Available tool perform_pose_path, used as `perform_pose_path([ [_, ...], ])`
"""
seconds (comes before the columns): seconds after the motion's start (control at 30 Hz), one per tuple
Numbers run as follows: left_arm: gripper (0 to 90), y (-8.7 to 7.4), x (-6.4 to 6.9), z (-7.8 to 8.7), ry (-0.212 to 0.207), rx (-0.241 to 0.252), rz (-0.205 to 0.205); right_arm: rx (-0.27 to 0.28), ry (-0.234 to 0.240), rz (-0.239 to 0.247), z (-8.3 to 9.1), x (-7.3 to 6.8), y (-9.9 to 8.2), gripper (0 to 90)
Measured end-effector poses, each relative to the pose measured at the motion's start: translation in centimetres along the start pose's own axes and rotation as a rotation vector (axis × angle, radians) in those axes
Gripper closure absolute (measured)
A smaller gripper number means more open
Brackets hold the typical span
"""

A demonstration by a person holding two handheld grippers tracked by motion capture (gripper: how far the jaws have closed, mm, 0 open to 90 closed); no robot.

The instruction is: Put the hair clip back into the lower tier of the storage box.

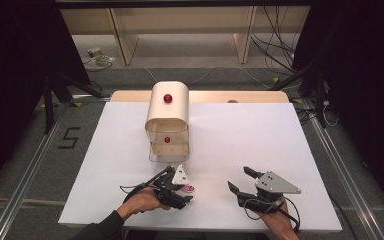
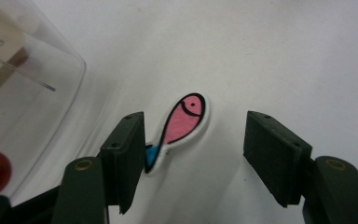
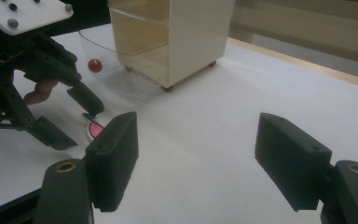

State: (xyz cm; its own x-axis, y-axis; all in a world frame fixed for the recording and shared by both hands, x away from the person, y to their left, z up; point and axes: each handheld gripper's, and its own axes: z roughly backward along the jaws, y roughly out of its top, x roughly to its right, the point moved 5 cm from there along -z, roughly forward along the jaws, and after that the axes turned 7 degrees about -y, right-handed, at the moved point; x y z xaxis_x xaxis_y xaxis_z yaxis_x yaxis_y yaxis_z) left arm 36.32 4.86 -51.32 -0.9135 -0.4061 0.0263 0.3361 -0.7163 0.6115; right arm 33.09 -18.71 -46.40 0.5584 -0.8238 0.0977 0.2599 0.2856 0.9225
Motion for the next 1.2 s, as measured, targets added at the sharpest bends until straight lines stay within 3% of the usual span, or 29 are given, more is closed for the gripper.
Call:
perform_pose_path([
  [0.23,40.3,0.0,-0.4,-0.3,0.007,0.001,-0.001,0.001,0.002,0.003,-0.1,0.0,0.0,31.0],
  [0.43,43.5,0.1,-0.1,-0.7,-0.006,-0.027,-0.034,0.003,0.002,0.004,-0.1,0.0,0.0,31.0],
  [0.93,66.1,0.1,0.9,-0.5,-0.034,-0.082,-0.046,0.004,0.001,0.005,0.0,0.0,0.0,31.0],
  [1.2,72.3,0.2,1.2,-0.5,-0.03,-0.094,-0.051,0.002,0.0,0.002,0.0,0.0,0.0,31.1],
])
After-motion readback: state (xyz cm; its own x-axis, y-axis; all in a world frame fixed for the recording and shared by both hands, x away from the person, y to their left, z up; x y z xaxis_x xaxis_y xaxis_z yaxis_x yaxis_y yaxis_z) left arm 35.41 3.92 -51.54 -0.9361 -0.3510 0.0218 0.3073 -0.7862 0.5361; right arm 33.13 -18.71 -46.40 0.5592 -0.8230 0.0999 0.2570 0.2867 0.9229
